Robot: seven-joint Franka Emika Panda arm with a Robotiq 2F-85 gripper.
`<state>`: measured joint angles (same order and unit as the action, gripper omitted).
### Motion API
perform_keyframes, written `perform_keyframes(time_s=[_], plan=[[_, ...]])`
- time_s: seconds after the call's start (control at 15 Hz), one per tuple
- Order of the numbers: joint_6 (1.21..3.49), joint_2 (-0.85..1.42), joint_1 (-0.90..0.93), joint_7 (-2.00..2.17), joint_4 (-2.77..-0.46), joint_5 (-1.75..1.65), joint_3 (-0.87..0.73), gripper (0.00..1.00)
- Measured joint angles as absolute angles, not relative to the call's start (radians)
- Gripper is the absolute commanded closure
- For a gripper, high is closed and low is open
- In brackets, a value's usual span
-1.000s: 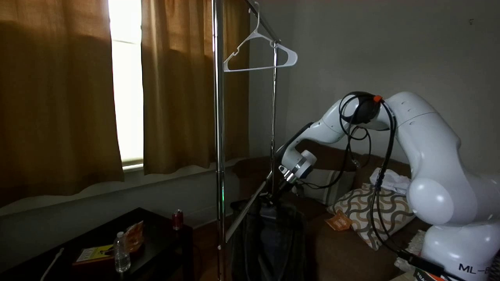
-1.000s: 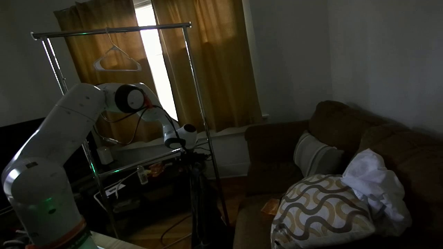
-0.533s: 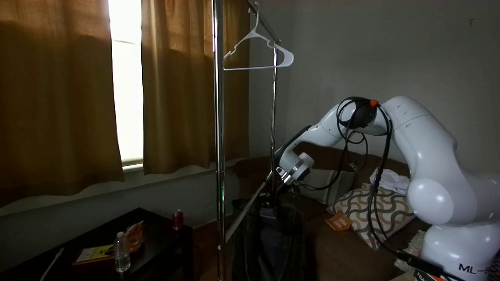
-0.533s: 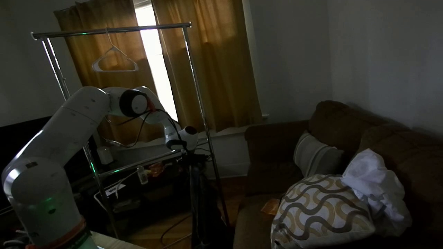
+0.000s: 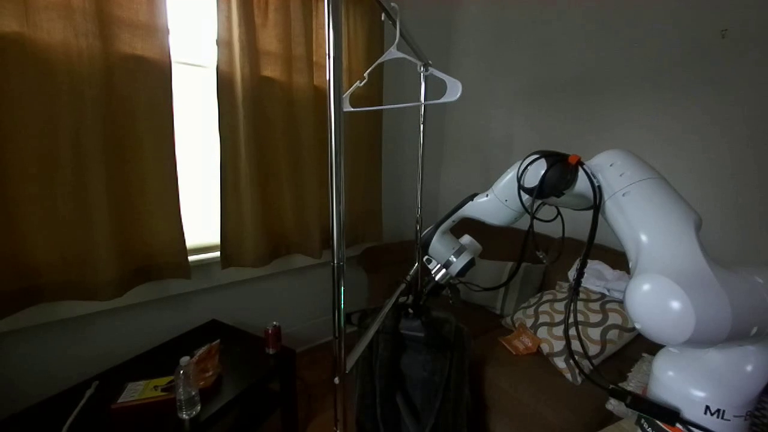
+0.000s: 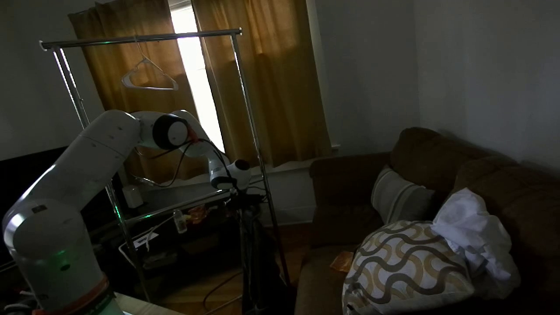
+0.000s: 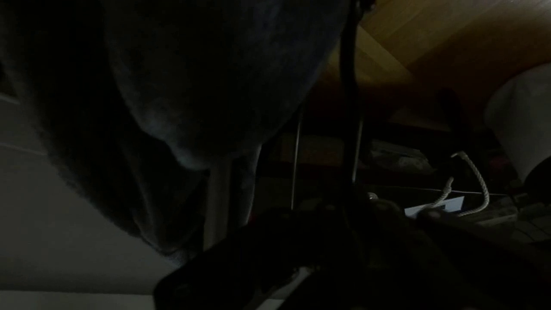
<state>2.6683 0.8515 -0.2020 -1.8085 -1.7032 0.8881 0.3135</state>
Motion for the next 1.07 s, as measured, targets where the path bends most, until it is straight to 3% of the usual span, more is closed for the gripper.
perform_keyframes(time_s=[0.73, 1.07], plan=[[2.604, 0.662, -0.219, -1.76, -1.873, 0.895, 0.304, 0.98], [2.452, 0.535, -0.152, -1.512, -1.992, 0.767, 0.186, 0.98]])
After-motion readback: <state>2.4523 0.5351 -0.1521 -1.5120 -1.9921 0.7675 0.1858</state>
